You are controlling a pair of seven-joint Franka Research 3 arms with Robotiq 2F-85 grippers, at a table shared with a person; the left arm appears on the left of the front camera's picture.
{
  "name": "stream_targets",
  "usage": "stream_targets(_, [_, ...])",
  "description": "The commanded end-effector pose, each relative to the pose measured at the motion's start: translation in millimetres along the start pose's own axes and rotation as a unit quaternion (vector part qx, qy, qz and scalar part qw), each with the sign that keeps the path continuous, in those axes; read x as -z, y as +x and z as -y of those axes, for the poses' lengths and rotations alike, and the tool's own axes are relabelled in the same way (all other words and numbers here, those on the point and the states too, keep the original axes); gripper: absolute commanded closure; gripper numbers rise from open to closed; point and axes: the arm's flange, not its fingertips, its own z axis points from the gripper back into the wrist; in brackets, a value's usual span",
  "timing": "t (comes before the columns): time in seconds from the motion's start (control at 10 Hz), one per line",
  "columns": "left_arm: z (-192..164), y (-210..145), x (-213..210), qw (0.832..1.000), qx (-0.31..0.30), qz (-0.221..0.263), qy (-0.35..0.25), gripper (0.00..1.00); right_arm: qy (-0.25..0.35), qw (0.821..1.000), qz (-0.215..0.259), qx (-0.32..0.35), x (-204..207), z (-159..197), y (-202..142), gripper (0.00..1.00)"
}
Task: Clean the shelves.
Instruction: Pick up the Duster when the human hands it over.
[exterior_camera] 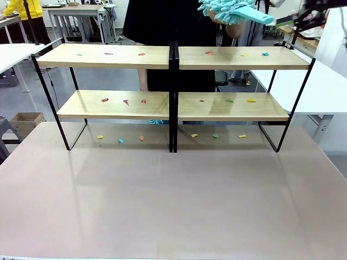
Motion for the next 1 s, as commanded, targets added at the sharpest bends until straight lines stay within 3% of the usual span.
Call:
stream_targets(0.0, [-0.3, -0.4, 0.4, 1.000, 0.000, -0.001, 0.000, 0.00, -0.015, 1.000, -0.022, 0.016, 8.2, -20.2, 3.2, 0.00])
stream_targets(0.5, [-0.3, -0.4, 0.4, 1.000, 0.000, -0.001, 0.000, 0.00, -0.023, 0.998, -0.054, 0.021, 38.3, -18.3, 9.2, 0.00])
stream_targets(0.6, [-0.3, -0.4, 0.4, 1.000, 0.000, -0.001, 0.000, 0.00, -0.020, 0.998, -0.054, 0.014, 39.9, -18.5, 10.0, 0.22])
stream_targets(0.7, [-0.3, -0.4, 0.4, 1.000, 0.000, -0.001, 0.000, 0.00, -0.020, 0.998, -0.059, 0.019, 40.5, -18.6, 10.4, 0.57])
stream_targets(0.9, [-0.3, -0.4, 0.4, 1.000, 0.000, -0.001, 0.000, 0.00, -0.017, 0.997, -0.067, 0.019, 40.9, -19.0, 10.0, 1.00])
